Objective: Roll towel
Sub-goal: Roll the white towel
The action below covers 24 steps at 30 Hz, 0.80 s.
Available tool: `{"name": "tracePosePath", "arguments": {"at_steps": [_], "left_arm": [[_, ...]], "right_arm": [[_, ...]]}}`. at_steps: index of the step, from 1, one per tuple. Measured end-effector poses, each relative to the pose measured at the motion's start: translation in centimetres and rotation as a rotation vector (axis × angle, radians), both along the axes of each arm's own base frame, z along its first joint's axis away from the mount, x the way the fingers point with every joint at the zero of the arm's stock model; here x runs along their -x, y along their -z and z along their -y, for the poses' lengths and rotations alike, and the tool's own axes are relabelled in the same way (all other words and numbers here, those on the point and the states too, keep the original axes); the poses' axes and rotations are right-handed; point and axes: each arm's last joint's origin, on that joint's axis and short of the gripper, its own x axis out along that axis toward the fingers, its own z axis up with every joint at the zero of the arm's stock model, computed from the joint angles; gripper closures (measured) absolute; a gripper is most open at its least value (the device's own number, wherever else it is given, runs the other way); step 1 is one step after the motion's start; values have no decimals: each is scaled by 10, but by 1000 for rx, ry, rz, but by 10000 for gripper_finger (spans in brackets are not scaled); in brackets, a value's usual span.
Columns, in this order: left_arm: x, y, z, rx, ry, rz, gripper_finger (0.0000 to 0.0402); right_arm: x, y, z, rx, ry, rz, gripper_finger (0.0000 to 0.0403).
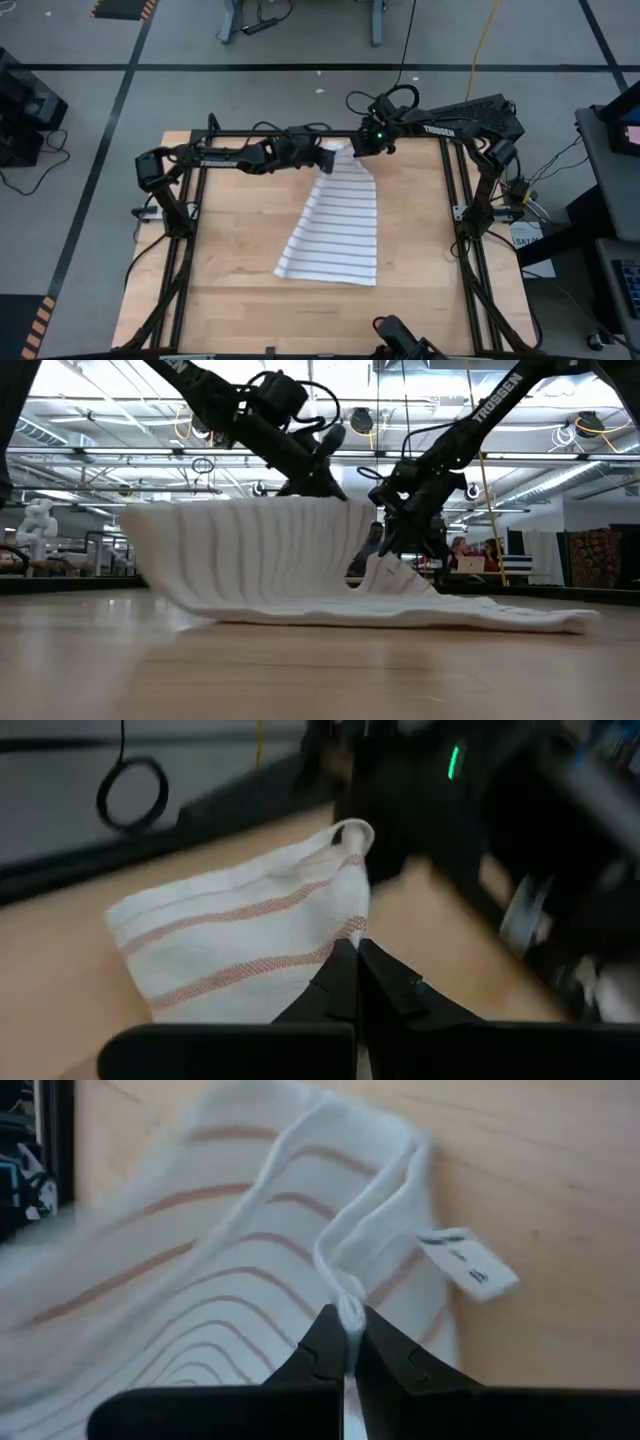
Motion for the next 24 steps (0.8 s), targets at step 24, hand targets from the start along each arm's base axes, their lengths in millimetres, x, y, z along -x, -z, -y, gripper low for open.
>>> {"name": "tracePosePath", "arguments": {"at_steps": [24], "left_arm": [[31,-47,30,81,-35,-8,401]], "right_arm": [[-10,-9,-10,-102,-25,97,401]]}}
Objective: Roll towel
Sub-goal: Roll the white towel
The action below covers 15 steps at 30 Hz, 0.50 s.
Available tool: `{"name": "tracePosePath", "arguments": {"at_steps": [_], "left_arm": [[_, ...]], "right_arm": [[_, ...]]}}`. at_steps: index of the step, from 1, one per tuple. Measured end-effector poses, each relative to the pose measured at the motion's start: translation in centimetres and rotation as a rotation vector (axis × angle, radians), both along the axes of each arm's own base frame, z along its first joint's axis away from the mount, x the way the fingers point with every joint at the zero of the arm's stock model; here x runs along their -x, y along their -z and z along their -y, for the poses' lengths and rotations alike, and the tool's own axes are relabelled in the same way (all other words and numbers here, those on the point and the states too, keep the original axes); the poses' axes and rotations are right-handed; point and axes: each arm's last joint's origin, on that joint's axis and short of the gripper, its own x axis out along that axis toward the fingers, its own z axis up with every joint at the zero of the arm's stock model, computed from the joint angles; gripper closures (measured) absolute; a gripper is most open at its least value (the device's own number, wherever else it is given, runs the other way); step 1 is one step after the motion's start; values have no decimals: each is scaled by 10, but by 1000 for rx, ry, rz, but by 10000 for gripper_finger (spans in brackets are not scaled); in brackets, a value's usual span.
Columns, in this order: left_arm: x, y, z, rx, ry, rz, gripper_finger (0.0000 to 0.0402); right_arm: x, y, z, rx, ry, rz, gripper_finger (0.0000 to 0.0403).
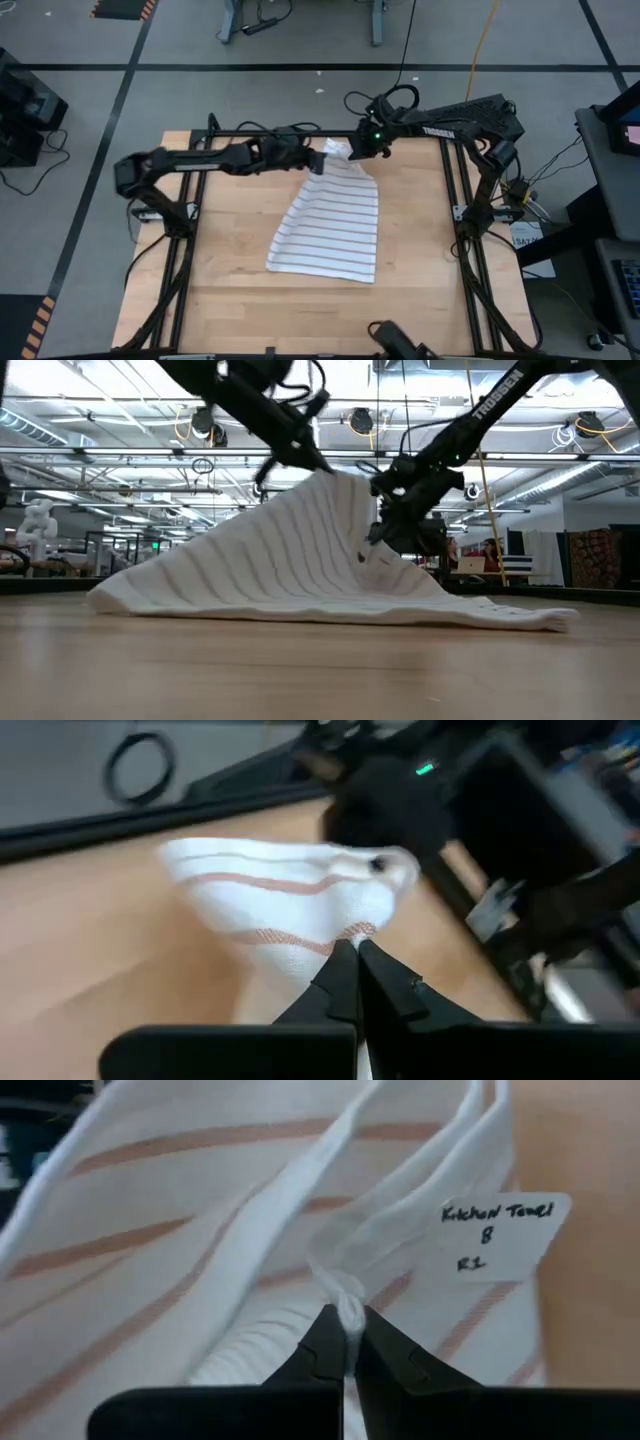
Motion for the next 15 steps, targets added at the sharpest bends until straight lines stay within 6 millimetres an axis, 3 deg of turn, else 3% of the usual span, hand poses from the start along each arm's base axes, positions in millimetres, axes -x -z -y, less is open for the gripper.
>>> {"name": "tracePosePath", "arguments": {"at_steps": [9,12,15], "left_arm": [[81,-52,25,-25,-50,-165,401],[95,-60,24,-65,-50,-178,401],[96,-53,18,-80,-35,-241,401]], "right_arm": [[-50,-36,-45,-35,22,193,401],[-63,-41,-58,-25,45,230,401],[-68,-40,-63,-1,68,214,401]]}}
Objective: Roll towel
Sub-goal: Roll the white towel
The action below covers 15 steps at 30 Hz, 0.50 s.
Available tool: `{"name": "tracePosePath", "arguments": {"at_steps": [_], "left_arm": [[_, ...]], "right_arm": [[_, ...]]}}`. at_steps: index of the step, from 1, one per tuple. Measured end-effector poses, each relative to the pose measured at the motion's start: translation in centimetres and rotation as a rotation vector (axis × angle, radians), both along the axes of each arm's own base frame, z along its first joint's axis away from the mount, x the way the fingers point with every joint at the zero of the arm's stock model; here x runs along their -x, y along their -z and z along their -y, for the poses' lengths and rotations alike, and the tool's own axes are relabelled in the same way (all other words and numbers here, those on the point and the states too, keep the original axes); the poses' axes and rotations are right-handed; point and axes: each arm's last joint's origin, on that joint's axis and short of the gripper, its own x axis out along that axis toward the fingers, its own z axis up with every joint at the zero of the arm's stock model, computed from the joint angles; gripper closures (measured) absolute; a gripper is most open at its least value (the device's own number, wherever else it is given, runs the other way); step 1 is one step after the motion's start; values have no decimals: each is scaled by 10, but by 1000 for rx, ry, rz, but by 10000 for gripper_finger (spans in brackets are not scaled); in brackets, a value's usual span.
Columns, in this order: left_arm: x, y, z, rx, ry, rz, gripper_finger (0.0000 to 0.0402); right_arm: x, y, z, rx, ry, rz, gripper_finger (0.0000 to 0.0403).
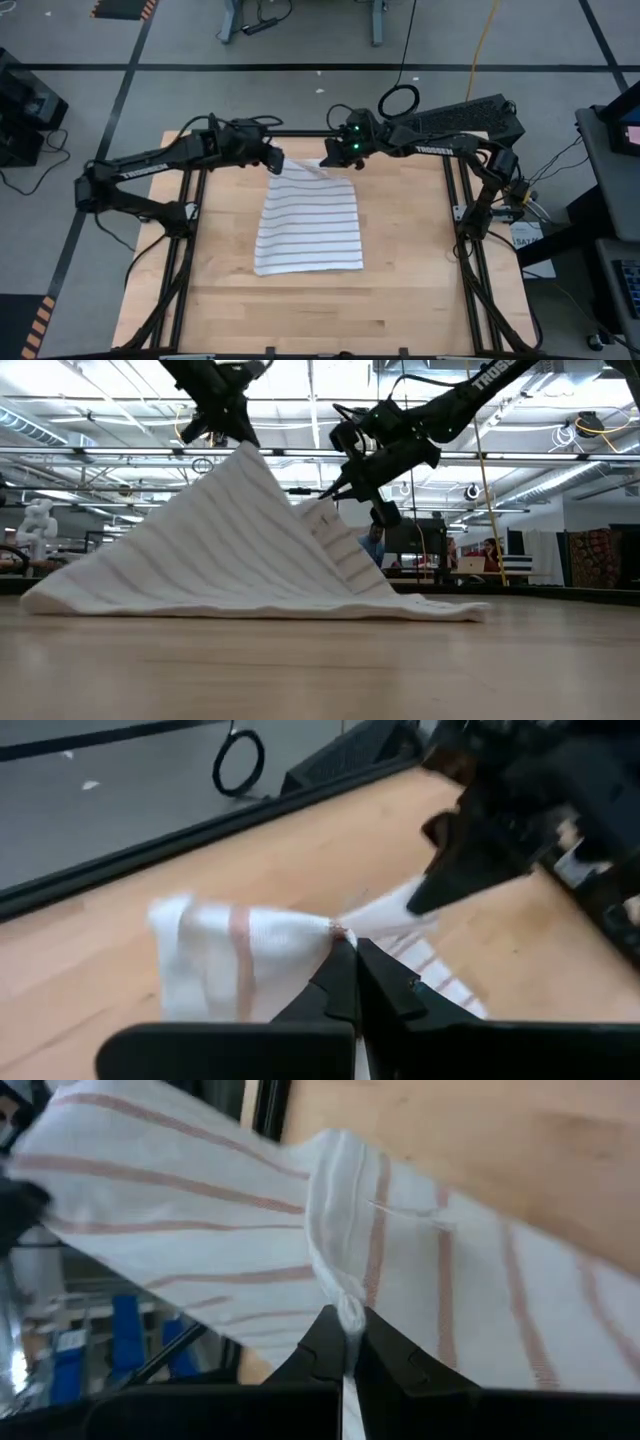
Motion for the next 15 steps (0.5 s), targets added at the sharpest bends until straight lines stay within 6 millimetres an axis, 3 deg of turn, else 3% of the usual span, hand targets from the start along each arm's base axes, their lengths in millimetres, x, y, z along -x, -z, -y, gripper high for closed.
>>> {"name": "tracePosePath", "arguments": {"at_steps": [6,15], "left_arm": [[-17,46,-21,17,54,-126,401],[-46,71,-61,-63,57,-45,401]], "right_arm": [[10,10,16,90,46,-82,401],[47,23,63,250,156,-229,401]]}}
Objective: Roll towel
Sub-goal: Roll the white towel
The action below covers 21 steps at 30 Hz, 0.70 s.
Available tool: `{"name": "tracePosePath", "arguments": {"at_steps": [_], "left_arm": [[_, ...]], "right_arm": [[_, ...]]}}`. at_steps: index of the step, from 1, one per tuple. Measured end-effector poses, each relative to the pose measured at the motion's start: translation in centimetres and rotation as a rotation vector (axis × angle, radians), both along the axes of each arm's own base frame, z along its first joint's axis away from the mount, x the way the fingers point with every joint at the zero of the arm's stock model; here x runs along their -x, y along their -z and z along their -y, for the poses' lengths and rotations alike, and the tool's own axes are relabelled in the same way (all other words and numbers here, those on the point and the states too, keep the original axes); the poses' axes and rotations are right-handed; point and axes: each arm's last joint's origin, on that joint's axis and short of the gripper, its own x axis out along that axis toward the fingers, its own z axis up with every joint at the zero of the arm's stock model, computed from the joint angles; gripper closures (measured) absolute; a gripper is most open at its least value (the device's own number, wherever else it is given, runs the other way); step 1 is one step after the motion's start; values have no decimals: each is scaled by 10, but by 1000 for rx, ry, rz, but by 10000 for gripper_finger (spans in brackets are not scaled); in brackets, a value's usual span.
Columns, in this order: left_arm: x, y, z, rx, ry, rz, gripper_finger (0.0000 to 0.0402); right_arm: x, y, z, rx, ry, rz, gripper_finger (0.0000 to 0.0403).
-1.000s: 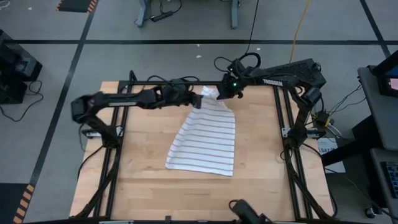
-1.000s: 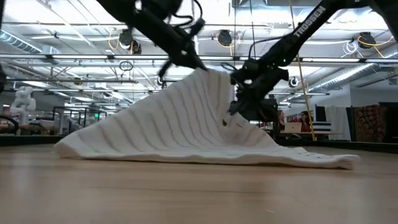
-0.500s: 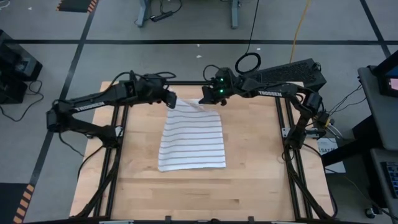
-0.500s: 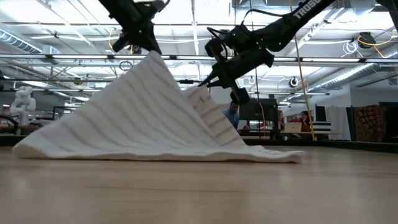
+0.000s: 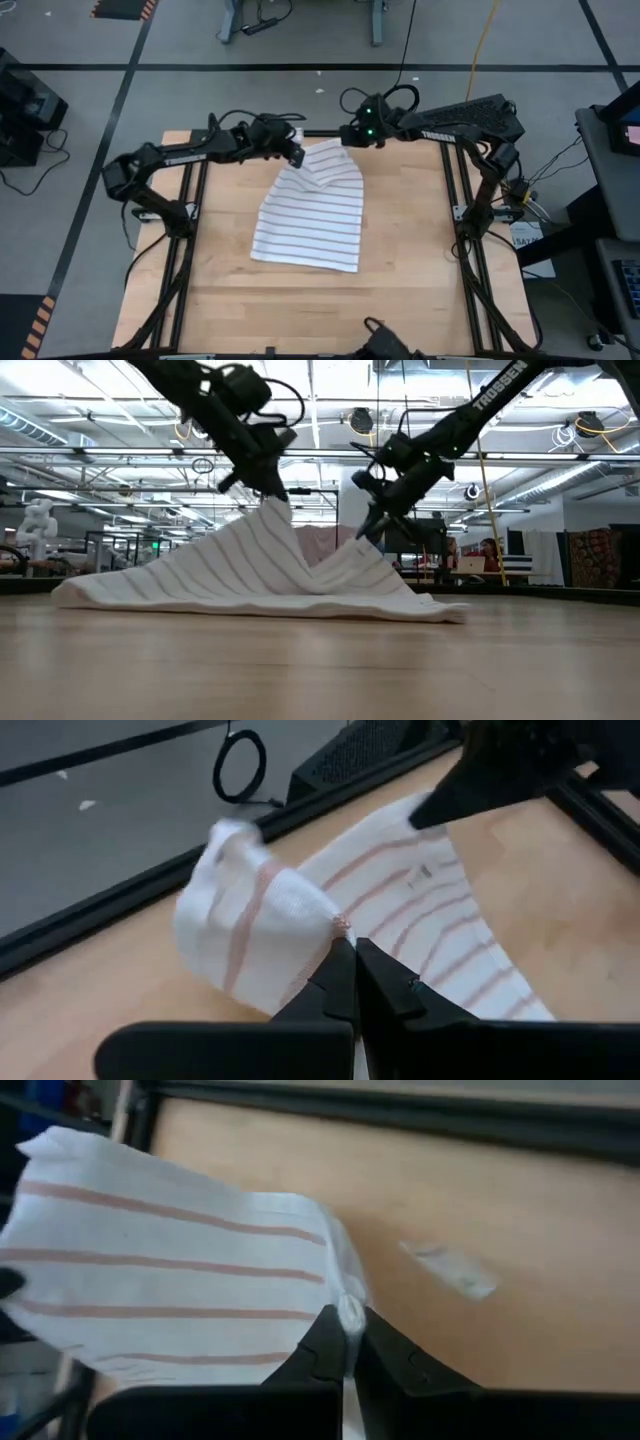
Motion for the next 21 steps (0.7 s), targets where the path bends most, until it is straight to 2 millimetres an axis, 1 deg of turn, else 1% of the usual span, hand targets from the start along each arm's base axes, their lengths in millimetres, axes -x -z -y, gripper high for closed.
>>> {"name": "tracePosePath", "arguments": {"at_steps": [3,6,10,13,16,21], "left_arm": [[-11,16,-10,6,-1,11,401],[-18,28,-14,14,2,-3,401],[-20,29,-14,16,-3,10,401],[-19,28,-14,17,-4,6,401],[-17,29,-14,0,-14,-24,401],[-16,36,-17,-32,-20,-94,401]], "right_arm": [[5,11,8,0,-9,-41,401],[8,18,13,26,-24,-64,401],[11,16,20,44,-5,-39,401],[18,17,26,25,28,-53,401],[26,19,31,41,63,-99,401],[34,19,38,87,47,-123,401]]}}
